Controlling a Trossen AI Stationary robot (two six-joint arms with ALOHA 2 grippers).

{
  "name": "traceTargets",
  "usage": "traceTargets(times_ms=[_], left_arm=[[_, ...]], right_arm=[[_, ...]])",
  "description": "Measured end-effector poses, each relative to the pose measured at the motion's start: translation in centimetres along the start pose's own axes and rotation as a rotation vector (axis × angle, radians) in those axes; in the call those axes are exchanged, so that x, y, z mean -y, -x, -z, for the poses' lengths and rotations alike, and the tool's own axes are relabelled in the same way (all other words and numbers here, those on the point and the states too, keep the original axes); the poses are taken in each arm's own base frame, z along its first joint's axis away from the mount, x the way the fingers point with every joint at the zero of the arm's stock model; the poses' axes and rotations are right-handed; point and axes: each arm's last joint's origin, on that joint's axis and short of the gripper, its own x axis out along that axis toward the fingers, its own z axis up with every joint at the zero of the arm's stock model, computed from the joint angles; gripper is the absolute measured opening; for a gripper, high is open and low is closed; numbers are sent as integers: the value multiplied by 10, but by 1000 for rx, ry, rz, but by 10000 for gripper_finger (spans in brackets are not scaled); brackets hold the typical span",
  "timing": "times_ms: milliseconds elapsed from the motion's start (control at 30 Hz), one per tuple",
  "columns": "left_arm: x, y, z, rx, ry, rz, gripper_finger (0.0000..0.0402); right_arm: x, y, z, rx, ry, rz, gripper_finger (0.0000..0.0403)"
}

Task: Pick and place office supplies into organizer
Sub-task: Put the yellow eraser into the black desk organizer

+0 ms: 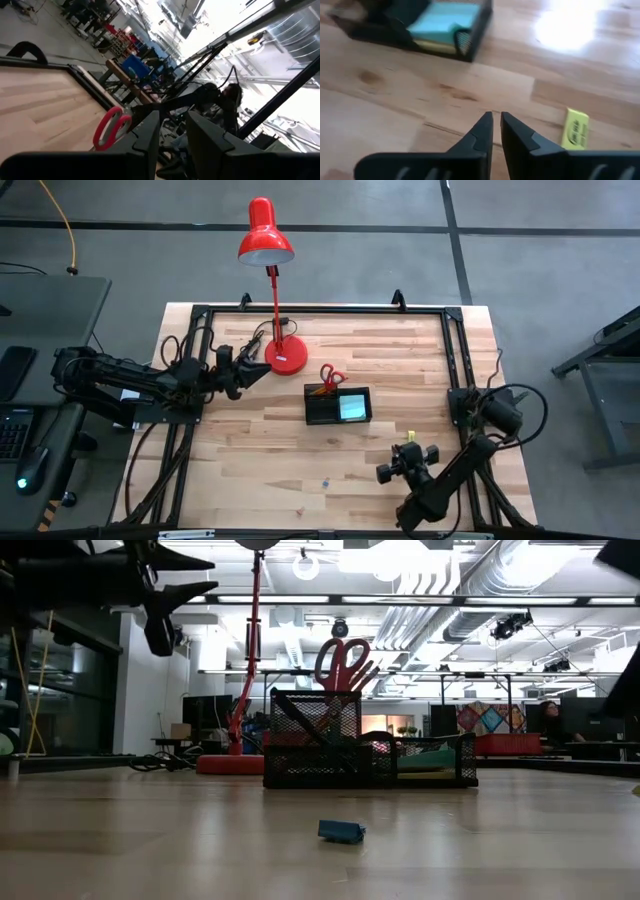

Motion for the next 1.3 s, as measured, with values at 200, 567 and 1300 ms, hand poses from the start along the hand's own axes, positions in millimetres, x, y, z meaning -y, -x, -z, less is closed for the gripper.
traceTargets(times_ms=[200, 567, 1300], left_arm=[[-2, 0, 2, -24, -19, -20, 88], [-2, 0, 3, -44, -32, -4, 88], [-1, 0, 5, -102, 82, 31, 88]], right_arm=[[-7, -8, -2, -113, -27, 93, 21], [-5, 0, -2, 63, -72, -87, 66], [29, -13, 38, -33, -19, -27, 146]])
